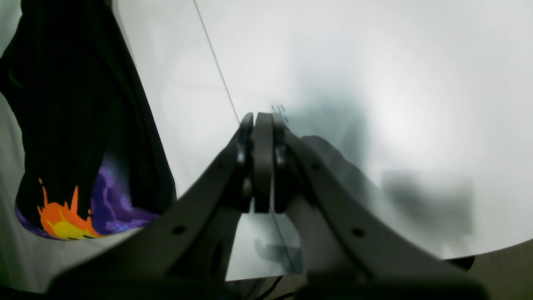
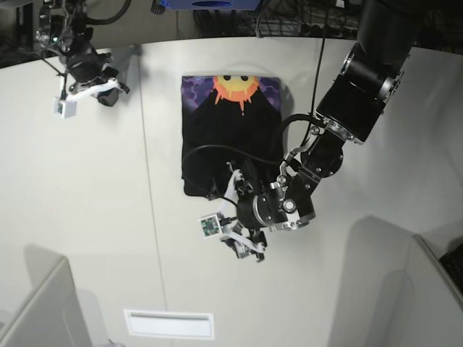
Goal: Fold the T-shirt properly
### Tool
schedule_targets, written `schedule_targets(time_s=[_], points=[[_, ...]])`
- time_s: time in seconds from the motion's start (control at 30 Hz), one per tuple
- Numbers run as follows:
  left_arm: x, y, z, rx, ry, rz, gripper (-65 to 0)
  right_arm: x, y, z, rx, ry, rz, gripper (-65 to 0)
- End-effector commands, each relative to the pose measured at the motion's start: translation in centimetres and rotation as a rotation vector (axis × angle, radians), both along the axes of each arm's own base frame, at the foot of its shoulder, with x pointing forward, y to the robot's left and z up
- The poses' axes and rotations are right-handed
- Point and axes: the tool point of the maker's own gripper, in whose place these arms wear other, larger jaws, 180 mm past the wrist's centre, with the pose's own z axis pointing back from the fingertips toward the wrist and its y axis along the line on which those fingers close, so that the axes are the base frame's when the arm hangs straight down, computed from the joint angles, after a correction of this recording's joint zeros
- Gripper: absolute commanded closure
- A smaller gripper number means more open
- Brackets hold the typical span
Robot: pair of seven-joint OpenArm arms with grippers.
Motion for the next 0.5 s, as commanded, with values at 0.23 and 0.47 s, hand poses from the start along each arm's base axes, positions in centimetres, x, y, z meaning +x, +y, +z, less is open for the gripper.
schedule_targets(time_s=[0.23,0.47], points=[[-1.6,3.6,6.5,-0.301,-0.107,0.182,0.0,-1.6,-2.8,0.8,-0.066,-0.001,-0.032,0.0],[-7.8,13.5,2.6,-0.22,-0.051,0.398,0.0,-5.8,-5.9,1.4,-0.143,0.037,0.008,0.0]])
